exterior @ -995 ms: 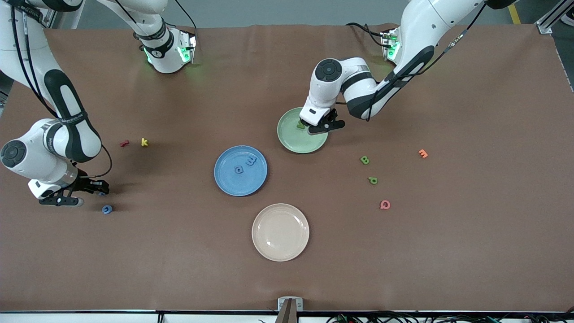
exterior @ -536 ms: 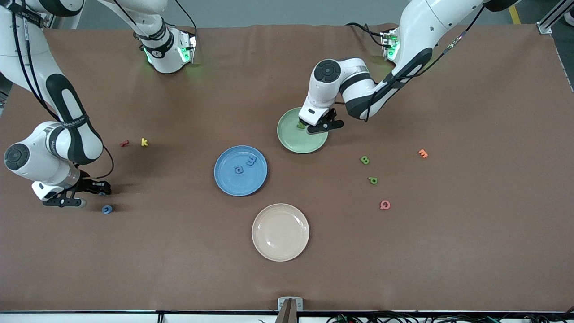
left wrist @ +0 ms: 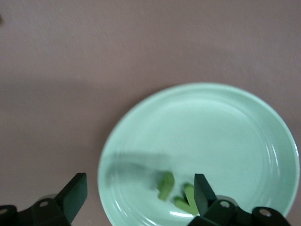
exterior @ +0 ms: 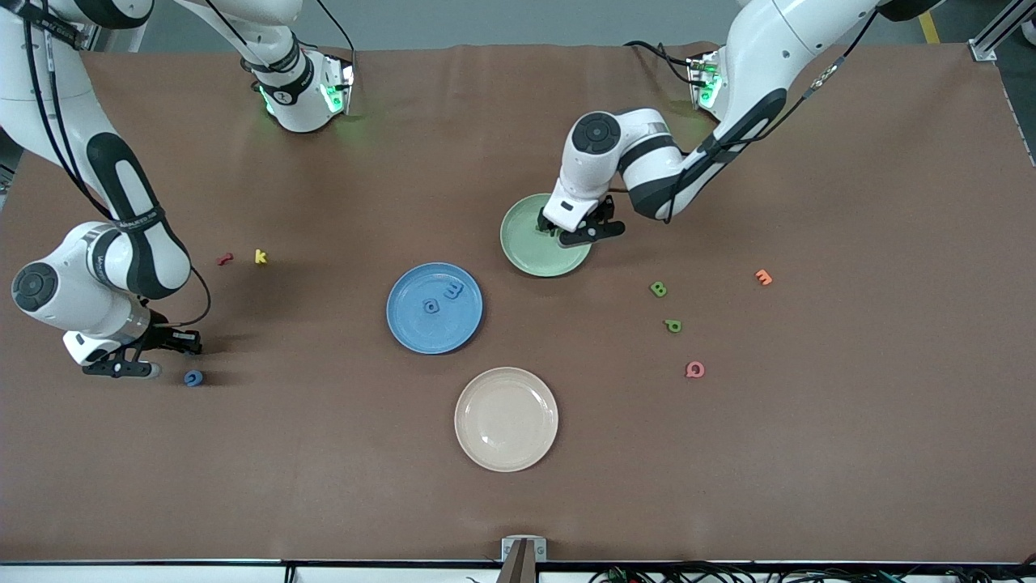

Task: Sort letters by color into matching plates
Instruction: 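Grasp the blue X and place it on the blue plate with the right gripper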

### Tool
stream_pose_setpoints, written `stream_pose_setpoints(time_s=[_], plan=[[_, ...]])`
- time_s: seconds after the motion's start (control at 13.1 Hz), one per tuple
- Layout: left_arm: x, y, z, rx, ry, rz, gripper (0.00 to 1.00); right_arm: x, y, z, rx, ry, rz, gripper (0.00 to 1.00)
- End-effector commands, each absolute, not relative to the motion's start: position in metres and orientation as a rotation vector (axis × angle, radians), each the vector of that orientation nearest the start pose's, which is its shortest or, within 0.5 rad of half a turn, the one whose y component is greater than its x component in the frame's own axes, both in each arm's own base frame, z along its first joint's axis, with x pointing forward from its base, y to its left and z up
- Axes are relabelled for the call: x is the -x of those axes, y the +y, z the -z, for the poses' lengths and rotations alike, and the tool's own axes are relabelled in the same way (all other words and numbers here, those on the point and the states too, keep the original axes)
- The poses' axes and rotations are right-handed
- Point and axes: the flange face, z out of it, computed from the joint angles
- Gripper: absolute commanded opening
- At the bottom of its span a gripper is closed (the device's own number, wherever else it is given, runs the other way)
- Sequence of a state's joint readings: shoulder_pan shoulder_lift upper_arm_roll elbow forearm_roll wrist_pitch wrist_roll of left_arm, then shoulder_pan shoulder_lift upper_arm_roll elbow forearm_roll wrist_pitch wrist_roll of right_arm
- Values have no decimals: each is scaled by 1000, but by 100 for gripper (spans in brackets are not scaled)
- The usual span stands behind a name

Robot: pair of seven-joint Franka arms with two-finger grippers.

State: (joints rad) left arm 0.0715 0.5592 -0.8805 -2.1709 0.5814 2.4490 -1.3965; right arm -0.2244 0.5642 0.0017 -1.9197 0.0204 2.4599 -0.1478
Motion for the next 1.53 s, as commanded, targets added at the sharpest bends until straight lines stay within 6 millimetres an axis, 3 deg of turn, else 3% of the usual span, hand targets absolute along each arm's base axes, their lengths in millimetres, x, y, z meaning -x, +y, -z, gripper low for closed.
stream_pose_setpoints(time_s=[0.0, 0.23, 0.38, 0.61, 0.77, 0.84, 1.0, 1.3, 1.38, 1.45], plan=[[-402, -379, -222, 3148, -272, -55, 100, -612, -52, -250, 3098, 344, -103, 0], [-420, -355, -221, 3147, -225, -51, 99, -595, 69, -295, 3032, 582, -140, 0], [-433, -334, -220, 3142, -197, -38, 99, -579, 150, -311, 3002, 759, -152, 0], [-446, -298, -210, 3112, -169, -3, 99, -550, 251, -311, 2951, 919, -98, 0], [-452, -286, -208, 3106, -177, 8, 99, -535, 293, -306, 2917, 976, -61, 4], [-456, -278, -207, 3101, -166, 28, 99, -531, 304, -299, 2902, 1005, -56, 12], [-464, -262, -203, 3093, -165, 51, 99, -524, 318, -298, 2899, 1006, -48, 100], [-466, -250, -193, 3105, -150, 59, 99, -531, 306, -300, 2924, 964, -43, 100], [-467, -249, -190, 3105, -142, 59, 99, -540, 289, -299, 2953, 882, -39, 100], [-468, -248, -187, 3112, -141, 66, 99, -553, 259, -299, 2971, 830, -40, 100]])
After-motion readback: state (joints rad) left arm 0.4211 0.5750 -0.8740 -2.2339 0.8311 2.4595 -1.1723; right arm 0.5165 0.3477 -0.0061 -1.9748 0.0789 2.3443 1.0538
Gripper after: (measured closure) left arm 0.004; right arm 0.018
